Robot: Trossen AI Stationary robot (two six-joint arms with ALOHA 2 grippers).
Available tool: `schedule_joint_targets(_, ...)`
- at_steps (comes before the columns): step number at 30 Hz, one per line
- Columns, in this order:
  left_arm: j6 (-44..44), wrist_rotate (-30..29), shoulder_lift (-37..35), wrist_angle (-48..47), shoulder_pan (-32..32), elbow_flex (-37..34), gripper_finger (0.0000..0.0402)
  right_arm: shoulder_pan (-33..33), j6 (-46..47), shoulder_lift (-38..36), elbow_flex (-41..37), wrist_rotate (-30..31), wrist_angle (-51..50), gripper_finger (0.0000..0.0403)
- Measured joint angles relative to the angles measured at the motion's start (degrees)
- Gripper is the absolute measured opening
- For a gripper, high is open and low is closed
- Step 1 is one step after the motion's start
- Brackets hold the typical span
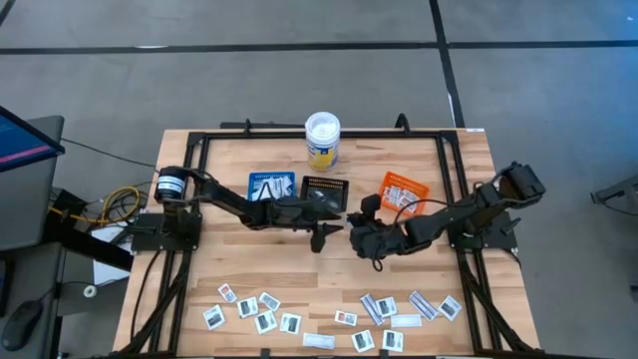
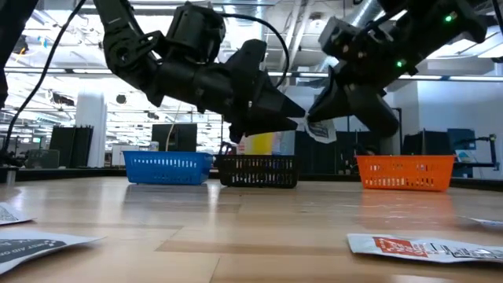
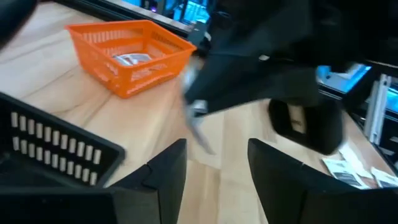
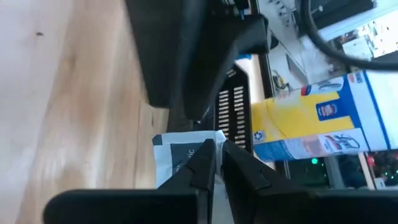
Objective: Pick & Place First Aid Supplies
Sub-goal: Put the black towelette pack into the black bin
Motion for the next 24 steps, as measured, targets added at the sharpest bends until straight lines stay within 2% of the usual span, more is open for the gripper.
schedule_joint_targets(4, -0.01, -0.63, 0.0, -0.17, -0.19, 0.0, 0.0166, 0.16, 0.59, -0.46, 0.02, 0.33, 2.95, 0.0022)
schedule_joint_targets(7, -0.01, -3.57, 0.0, -0.13, -0.13, -0.02, 0.0164, 0.07, 1.75, -0.46, 0.04, -1.43, 5.74, 0.0019)
schedule_joint_targets(17, 0.19, -3.79, 0.0, 0.03, -0.1, -0.04, 0.016, -0.56, 1.84, -0.46, 0.04, -4.32, 8.19, 0.0022)
schedule_joint_targets(20, 0.49, -3.67, 0.0, 0.03, 0.0, -0.04, 0.0136, -0.73, 1.9, -0.46, 0.04, -4.47, 10.11, 0.0022)
schedule_joint_targets(24, 0.58, -3.63, -0.04, 0.01, 0.1, -0.04, 0.0072, -0.91, 0.99, -0.46, 0.04, -5.39, 10.1, 0.0025)
